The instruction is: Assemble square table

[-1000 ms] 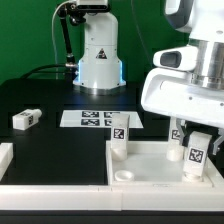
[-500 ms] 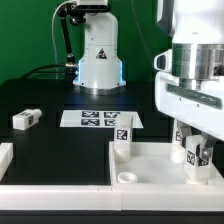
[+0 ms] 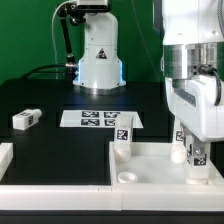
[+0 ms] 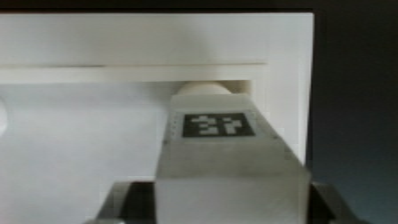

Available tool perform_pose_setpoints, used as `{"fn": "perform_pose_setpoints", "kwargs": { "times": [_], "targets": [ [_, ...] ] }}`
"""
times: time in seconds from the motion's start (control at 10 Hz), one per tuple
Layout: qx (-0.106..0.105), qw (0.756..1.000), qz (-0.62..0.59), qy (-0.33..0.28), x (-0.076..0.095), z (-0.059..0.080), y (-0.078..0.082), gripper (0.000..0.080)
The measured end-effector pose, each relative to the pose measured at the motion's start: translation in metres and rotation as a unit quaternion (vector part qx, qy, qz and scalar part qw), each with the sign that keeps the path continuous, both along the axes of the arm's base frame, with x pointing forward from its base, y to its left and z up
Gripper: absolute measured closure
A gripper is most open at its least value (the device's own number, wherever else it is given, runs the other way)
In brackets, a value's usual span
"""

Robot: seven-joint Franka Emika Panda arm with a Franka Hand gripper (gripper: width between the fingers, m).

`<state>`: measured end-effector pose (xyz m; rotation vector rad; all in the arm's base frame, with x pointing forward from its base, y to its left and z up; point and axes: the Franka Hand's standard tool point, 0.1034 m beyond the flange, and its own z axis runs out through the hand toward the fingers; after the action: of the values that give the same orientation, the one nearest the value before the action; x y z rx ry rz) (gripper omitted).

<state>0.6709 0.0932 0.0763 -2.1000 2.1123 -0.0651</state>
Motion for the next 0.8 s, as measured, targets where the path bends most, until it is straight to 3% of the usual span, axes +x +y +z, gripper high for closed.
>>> {"fn": "perform_pose_setpoints", "kwargs": {
  "times": [0.1, 0.2, 0.3, 0.8],
  "targets": [
    [-0.009, 0.999, 0.031, -0.002, 0.001, 0.001, 0.002, 0.0431],
    [-0.033, 0.991, 0.128, -0.012, 0.004, 0.004, 0.007, 0.0228],
    [-0.053, 0.976, 0.211, -0.023, 0.006, 0.005, 0.01, 0.0173],
    [-0.09, 0.913, 0.397, -0.033, 0.006, 0.003, 0.009, 0.015]
  ]
}}
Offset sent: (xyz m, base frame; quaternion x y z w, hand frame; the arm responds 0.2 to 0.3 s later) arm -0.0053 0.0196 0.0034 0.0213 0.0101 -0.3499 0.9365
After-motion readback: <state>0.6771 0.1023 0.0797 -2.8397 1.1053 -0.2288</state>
